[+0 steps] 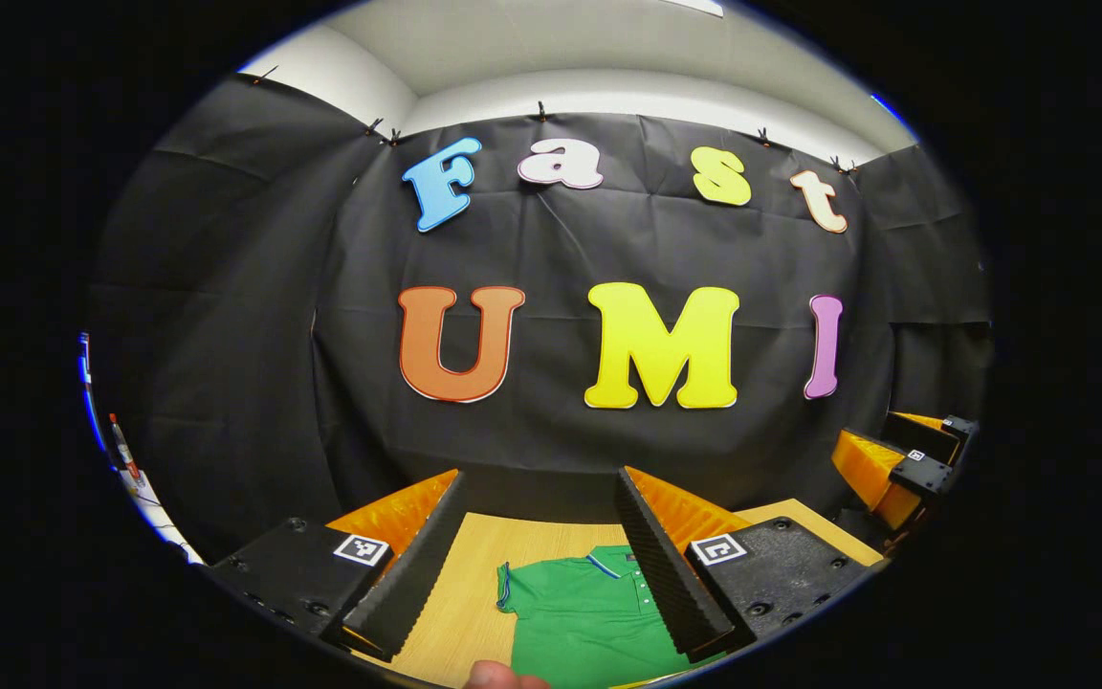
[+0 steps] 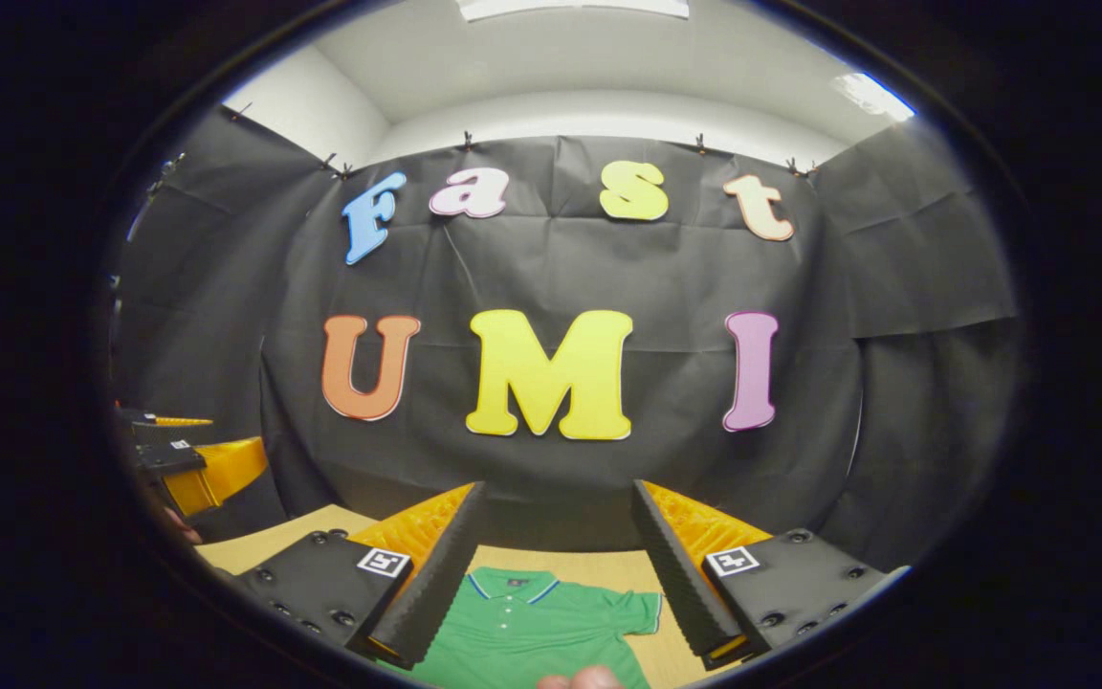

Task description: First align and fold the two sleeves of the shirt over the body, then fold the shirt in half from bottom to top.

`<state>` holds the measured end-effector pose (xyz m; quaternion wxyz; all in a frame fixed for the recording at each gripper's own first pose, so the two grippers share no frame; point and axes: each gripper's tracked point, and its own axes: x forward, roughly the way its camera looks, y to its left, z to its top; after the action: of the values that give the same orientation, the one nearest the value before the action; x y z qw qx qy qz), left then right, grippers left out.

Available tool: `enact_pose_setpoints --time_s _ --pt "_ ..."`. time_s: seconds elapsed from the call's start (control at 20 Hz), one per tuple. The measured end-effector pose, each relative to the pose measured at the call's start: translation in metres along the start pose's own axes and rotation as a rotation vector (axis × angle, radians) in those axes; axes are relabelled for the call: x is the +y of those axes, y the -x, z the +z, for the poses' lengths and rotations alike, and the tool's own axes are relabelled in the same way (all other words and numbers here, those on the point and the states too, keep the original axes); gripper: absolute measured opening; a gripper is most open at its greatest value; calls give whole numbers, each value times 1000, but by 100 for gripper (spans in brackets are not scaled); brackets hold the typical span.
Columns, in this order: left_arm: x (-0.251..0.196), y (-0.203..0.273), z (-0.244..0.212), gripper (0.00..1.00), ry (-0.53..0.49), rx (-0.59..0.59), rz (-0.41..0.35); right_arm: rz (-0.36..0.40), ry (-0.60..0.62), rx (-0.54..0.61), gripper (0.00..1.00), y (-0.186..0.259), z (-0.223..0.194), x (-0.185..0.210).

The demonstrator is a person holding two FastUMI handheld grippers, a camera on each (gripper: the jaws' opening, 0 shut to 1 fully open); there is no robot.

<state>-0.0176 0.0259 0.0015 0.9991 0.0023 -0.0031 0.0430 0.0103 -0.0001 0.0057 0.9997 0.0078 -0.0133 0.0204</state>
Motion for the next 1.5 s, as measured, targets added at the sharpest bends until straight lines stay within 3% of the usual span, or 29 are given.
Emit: enact_pose_setpoints --time_s 0.25,0.35,0.4,0.8,0.85,0.95,1.0,1.15,1.2,1.25,1.3,1.35,1.4,1.45,1.5 --pt "-4 -3 -4 99 -1 7 -6 3 3 -7 96 -1 0 -3" --pt "-9 -6 -7 99 -5 12 -11 7 6 -2 91 -4 -2 -5" --pt "-10 -7 -7 99 -5 14 -17 9 11 7 96 -5 -6 -6" --pt "-41 -10 -50 99 -12 90 -91 12 -2 194 92 -11 -63 -38" --pt "-45 -10 -56 99 -15 108 -102 7 -11 225 96 -11 -73 -45" --pt "-55 -11 -66 99 -9 136 -122 1 -31 313 92 -11 -97 -57" --pt "-60 -10 -68 99 -7 146 -130 0 -40 366 96 -12 -110 -64" --pt "-67 -14 -72 99 -12 156 -146 -3 -77 519 96 -15 -146 -83" --pt "-70 -15 -73 99 -13 163 -152 -4 -89 569 92 -15 -156 -89" --pt "-72 -15 -76 99 -16 168 -154 -1 -97 605 96 -18 -164 -94" --pt "-73 -16 -77 99 -23 175 -151 2 -96 648 92 -21 -173 -101" --pt "-74 -16 -80 99 -30 185 -151 5 -90 693 96 -24 -182 -109" --pt "-75 -16 -81 99 -33 190 -154 2 -70 749 91 -27 -191 -117" --pt "-76 -16 -82 99 -33 191 -155 12 -62 793 96 -33 -202 -121" --pt "-76 -16 -80 99 -34 190 -155 19 -55 841 92 -41 -213 -125"
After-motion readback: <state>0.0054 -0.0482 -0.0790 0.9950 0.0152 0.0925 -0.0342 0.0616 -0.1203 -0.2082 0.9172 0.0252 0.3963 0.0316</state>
